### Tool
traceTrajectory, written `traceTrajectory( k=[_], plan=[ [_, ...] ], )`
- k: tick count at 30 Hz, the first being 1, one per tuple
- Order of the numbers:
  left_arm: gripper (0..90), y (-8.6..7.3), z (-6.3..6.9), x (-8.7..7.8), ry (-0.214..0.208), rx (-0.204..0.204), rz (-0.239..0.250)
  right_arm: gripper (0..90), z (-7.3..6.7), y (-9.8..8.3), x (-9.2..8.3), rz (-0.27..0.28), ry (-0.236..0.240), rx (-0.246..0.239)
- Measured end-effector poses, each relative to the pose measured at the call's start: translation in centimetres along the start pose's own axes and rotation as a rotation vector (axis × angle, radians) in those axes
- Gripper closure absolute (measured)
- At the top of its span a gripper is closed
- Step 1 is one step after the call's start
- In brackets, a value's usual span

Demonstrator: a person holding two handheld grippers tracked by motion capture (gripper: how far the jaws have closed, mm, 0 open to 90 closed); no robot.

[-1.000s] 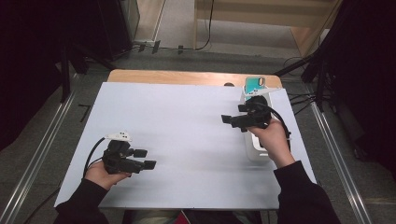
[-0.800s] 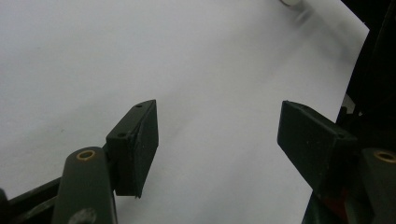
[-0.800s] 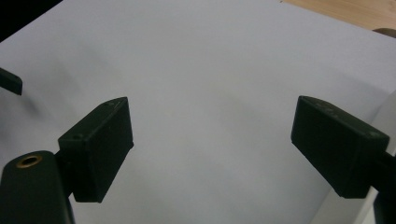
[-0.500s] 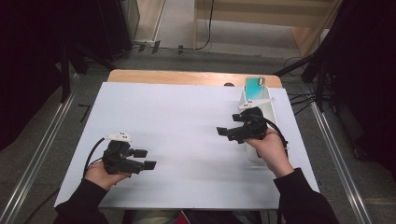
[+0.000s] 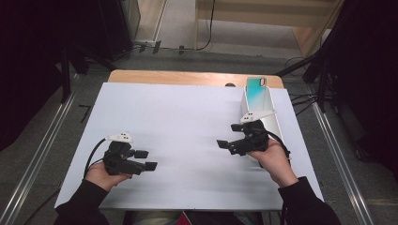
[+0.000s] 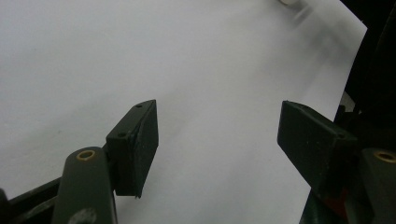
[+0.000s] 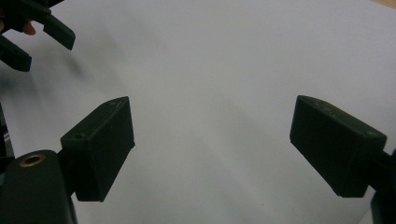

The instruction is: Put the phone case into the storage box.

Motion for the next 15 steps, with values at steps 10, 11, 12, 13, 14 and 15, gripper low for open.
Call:
traceTrajectory(
  k=[10,11,12,13,14,15],
  plan=[
    [29.0,0.0,0.1,0.0,-0.003,0.002,-0.002,12.5,-0.6,-1.8,-0.3,-0.016,0.038,-0.031],
    [29.0,0.0,0.1,0.0,-0.003,0.002,-0.001,12.5,-0.6,-1.9,-0.3,-0.019,0.035,-0.030],
    [29.0,0.0,0.1,0.0,-0.003,0.002,-0.002,12.5,-0.6,-2.1,-0.3,-0.022,0.033,-0.037],
    [29.0,0.0,0.1,0.0,-0.003,0.003,-0.003,12.5,-0.7,-2.4,-0.3,-0.029,0.034,-0.034],
    [29.0,0.0,0.1,0.0,-0.004,0.001,-0.001,12.5,-0.7,-2.5,-0.3,-0.030,0.033,-0.042],
    [29.0,0.0,0.1,0.0,-0.004,0.002,0.000,12.5,-0.8,-2.8,-0.4,-0.036,0.032,-0.039]
  ],
)
Point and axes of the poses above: each handheld gripper's, and its own axes: x roughly forward along the jaws, y roughly out of its top, z roughly to its right, the point moved 8 cm from there along x, roughly forward along the jaws, and after that the axes turned 14 degrees about x, right-handed, at the moved point
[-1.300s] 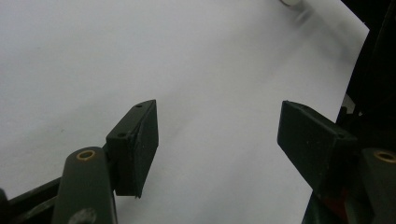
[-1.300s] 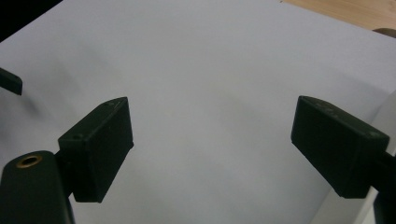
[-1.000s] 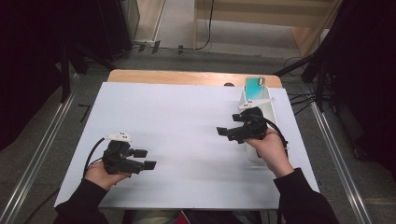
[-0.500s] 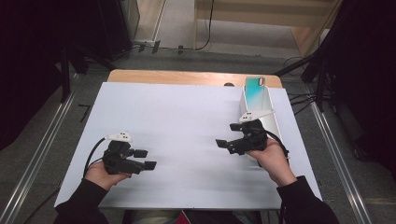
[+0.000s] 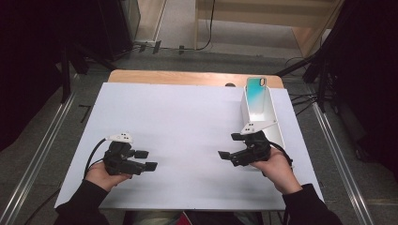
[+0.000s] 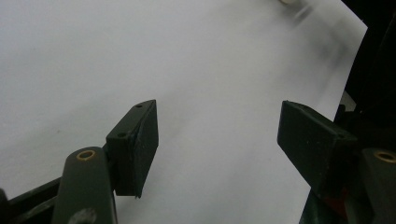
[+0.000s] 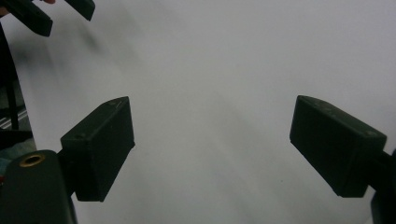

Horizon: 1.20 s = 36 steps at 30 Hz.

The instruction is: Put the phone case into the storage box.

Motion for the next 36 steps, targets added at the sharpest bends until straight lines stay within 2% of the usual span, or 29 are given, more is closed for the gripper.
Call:
traceTrajectory(
  k=[12,24,31,36],
  plan=[
    [29.0,0.0,0.1,-0.1,0.000,0.001,-0.003,12.5,-0.5,-2.1,0.4,-0.039,0.024,-0.026],
    [29.0,0.0,0.1,-0.1,0.004,-0.003,0.001,12.5,-0.6,-3.7,0.7,-0.050,0.048,-0.041],
    [29.0,0.0,0.1,-0.1,0.005,0.000,0.001,13.7,-0.4,-4.4,0.5,-0.032,0.054,-0.054],
    [29.0,0.0,0.2,-0.1,-0.001,0.004,0.000,13.7,-0.4,-5.0,0.3,-0.049,0.056,-0.055]
  ],
)
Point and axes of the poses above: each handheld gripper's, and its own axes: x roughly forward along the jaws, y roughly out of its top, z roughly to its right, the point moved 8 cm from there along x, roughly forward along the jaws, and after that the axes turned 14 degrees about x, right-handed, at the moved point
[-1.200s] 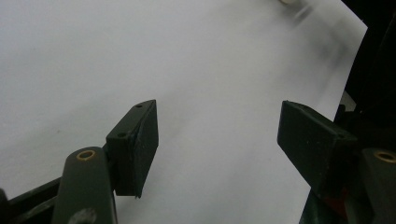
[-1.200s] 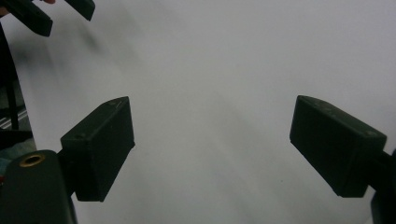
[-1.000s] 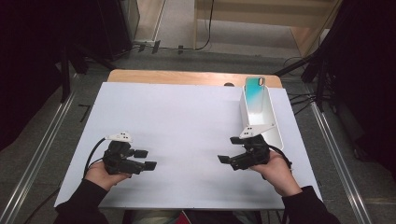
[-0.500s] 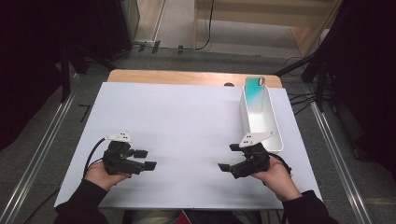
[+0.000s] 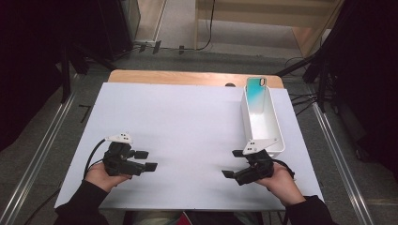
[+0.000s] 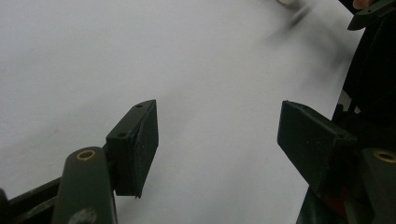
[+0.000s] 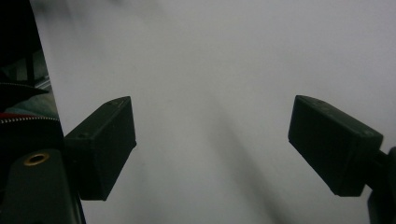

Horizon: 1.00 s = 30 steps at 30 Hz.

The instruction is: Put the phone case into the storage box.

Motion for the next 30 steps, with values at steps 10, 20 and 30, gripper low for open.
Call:
traceTrajectory(
  k=[10,20,30],
  plan=[
    [29.0,0.0,0.0,0.0,0.000,0.000,0.003,13.7,0.2,-1.1,-0.2,-0.025,0.010,0.014],
    [29.0,0.0,0.0,0.0,0.000,-0.002,0.000,13.7,0.4,-1.4,0.0,-0.032,0.024,0.009],
    [29.0,0.0,0.0,0.0,-0.001,0.000,-0.001,13.7,0.2,-1.4,0.0,-0.031,0.028,0.004]
  ],
)
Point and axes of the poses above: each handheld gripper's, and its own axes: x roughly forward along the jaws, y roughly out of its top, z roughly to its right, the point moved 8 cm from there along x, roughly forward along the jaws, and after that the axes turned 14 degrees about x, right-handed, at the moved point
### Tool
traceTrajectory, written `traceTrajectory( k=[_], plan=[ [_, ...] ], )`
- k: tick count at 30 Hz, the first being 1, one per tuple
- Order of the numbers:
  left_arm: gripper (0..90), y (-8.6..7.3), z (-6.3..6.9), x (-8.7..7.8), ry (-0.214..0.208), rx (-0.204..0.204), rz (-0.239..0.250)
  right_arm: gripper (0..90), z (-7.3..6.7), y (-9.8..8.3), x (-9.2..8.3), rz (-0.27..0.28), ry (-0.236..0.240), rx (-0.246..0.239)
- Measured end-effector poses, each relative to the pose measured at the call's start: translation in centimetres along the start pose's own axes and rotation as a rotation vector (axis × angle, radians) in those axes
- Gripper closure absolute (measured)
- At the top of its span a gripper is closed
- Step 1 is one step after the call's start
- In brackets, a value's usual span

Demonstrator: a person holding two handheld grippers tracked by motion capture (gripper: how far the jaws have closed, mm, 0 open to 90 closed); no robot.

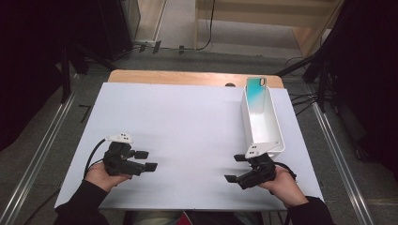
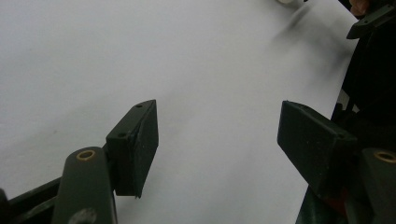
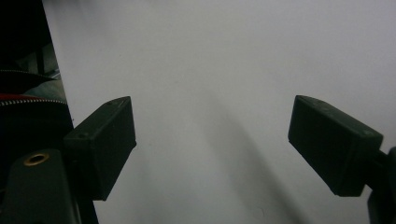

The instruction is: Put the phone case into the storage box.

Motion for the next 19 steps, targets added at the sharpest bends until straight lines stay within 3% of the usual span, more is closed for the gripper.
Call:
traceTrajectory(
  k=[19],
  plan=[
    [29.0,-0.01,0.01,0.03,0.000,0.001,-0.003,13.7,-0.05,-0.01,0.00,0.000,0.000,-0.005]
  ],
)
Point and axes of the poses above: each handheld gripper's, and its own axes: x roughly forward along the jaws, y roughly out of its top, z roughly to its right, the point moved 8 cm from there along x, roughly forward along the jaws, and after that the axes turned 14 degrees about x, right-handed, at the moved point
